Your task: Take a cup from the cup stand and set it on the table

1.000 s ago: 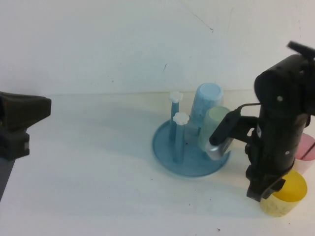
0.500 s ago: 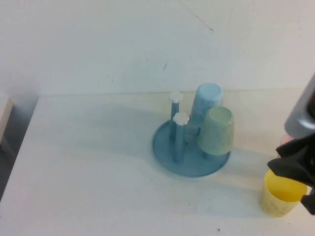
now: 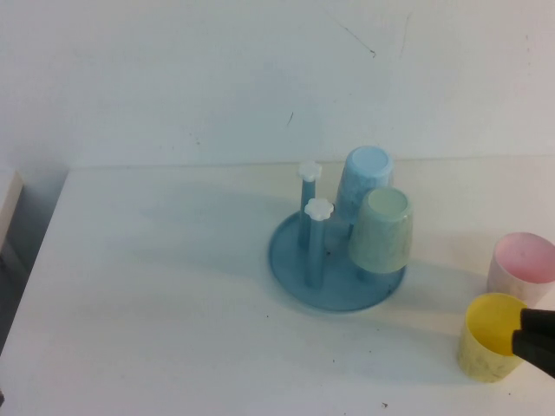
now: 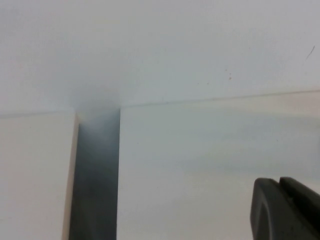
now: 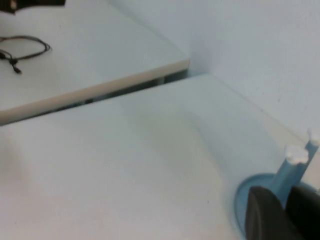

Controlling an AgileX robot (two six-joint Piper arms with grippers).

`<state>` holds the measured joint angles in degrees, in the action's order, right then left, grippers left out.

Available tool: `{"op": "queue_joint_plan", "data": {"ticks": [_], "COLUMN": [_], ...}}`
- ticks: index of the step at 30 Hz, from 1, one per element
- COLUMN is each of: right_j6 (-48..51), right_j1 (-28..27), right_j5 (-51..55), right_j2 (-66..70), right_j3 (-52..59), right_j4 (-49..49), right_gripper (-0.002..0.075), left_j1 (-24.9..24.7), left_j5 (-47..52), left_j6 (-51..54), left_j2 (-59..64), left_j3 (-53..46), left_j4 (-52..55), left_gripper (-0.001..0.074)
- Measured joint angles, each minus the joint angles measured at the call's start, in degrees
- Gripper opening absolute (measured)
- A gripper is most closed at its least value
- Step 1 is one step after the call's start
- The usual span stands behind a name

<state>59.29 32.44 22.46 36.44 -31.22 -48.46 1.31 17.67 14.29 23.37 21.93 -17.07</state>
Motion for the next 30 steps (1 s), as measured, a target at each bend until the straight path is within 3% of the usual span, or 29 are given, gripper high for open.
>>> {"op": "queue_joint_plan", "data": {"ticks": [7,22,30], "right_j6": [13.4,14.53,14.68], "right_j1": [0.0,0.0,0.0], "right_j5": [-3.9,-5.95,-6.38], "right_j2": [-5.26,-5.13,-5.13], "right_j3": [5.22,8.16,8.39], "right_j4": [-13.17,-15.61,-15.61], "right_gripper": [0.0092,0.0092,0.0092], "left_j1": [0.0,0.0,0.0], "left_j5": [0.36,14.66,17.34], "left_j6": [-0.65,-0.68,-0.78], "left_j2": [-0.1,-0.1,-0.1], "left_j3": [-3.12,-3.49,-3.49], "left_j4": [0.56,0.56,0.66], "left_gripper": [-0.0002,-0.0002,-0.0002]}}
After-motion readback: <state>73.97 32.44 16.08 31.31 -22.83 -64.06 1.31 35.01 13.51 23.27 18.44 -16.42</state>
